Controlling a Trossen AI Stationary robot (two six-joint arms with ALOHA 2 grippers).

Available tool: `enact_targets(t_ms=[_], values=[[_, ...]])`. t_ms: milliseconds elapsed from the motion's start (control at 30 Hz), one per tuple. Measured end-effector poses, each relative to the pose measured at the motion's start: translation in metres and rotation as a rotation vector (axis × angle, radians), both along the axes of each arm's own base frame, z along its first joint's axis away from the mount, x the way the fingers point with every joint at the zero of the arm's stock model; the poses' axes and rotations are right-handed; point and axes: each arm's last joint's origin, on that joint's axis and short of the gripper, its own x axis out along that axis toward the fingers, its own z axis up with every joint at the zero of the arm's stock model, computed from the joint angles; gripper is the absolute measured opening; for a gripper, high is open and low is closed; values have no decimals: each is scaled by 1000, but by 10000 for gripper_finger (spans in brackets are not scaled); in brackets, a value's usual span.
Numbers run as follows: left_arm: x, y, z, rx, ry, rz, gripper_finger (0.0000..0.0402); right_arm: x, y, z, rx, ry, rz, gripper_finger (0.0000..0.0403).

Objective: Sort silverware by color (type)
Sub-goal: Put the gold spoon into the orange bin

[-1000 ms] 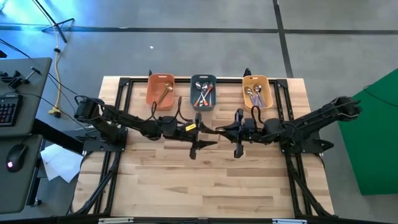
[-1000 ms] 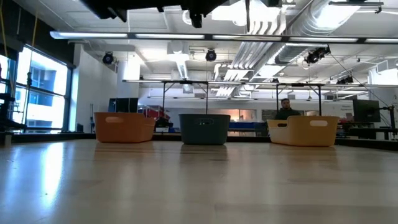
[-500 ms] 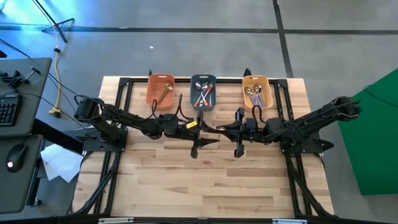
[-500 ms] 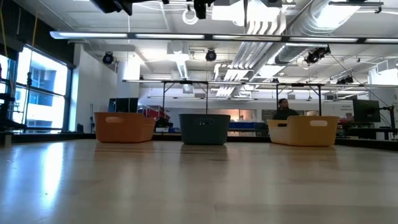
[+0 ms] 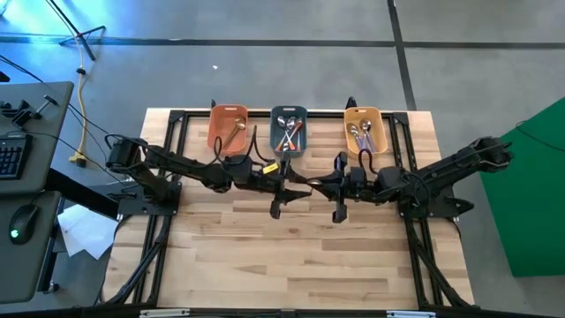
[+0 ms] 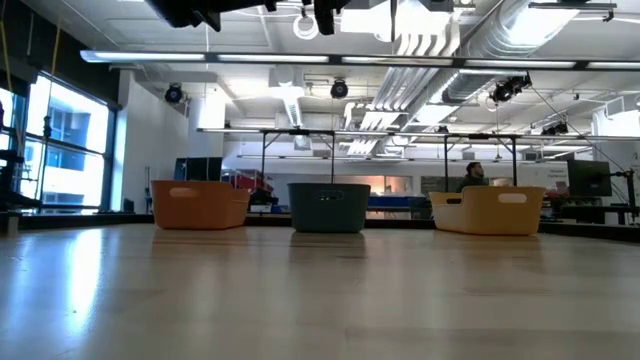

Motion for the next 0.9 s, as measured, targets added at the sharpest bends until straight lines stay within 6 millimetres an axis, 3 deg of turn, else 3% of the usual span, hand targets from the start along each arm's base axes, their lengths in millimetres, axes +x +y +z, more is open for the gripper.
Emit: enact_targets(t_ms=[167, 333, 533, 800, 900], values=[[1, 0, 2, 7, 0, 4, 157, 0, 0, 0, -5, -1, -1, 3], [15, -1, 6, 36, 23, -3, 142, 0, -1, 2, -3, -16, -3, 4], [22, -1, 6, 71, 44, -1, 104, 0, 0, 2, -8, -17, 1, 4], [22, 0, 7, 57, 47, 11, 12, 0, -1, 1, -27, -11, -13, 4], [22, 3, 6, 48, 66, 21, 9, 0, -2, 1, -35, -6, -26, 8]])
